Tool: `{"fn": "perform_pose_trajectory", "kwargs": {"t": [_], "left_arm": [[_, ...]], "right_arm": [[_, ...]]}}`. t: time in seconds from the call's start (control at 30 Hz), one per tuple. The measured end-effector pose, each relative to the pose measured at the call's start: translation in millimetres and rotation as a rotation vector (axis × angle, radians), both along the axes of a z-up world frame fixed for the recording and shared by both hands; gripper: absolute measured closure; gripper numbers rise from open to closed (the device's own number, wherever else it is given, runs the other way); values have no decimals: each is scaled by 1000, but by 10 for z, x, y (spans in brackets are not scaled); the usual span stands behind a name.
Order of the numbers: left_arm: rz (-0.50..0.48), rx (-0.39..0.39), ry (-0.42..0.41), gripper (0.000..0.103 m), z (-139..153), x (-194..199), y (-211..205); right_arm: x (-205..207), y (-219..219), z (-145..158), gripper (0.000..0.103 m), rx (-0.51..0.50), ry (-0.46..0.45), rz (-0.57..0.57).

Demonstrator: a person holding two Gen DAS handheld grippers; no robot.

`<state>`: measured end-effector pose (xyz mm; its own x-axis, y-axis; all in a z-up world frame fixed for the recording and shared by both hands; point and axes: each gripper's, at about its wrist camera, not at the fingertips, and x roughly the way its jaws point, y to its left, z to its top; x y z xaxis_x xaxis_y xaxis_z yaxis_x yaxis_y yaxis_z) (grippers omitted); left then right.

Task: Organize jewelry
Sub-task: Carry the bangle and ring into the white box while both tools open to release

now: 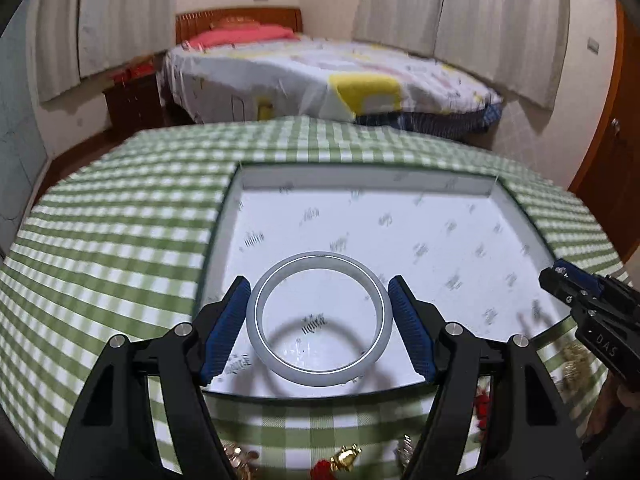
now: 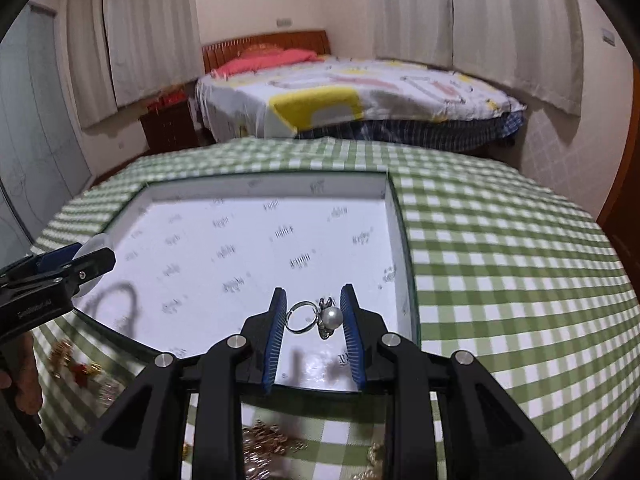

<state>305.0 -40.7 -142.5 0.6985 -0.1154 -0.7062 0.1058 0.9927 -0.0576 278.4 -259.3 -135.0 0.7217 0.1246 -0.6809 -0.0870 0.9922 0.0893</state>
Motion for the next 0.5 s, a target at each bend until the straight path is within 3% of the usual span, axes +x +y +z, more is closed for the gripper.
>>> {"fn": "perform_pose_trajectory", "kwargs": {"t": [0.4, 0.5], "left_arm": [[2, 35, 75, 34, -310, 159, -26], [-5, 39, 74, 32, -311, 164, -30]], "right_arm": [[142, -49, -179, 74, -10, 78, -4], [142, -34, -174, 65, -18, 78, 0]]}}
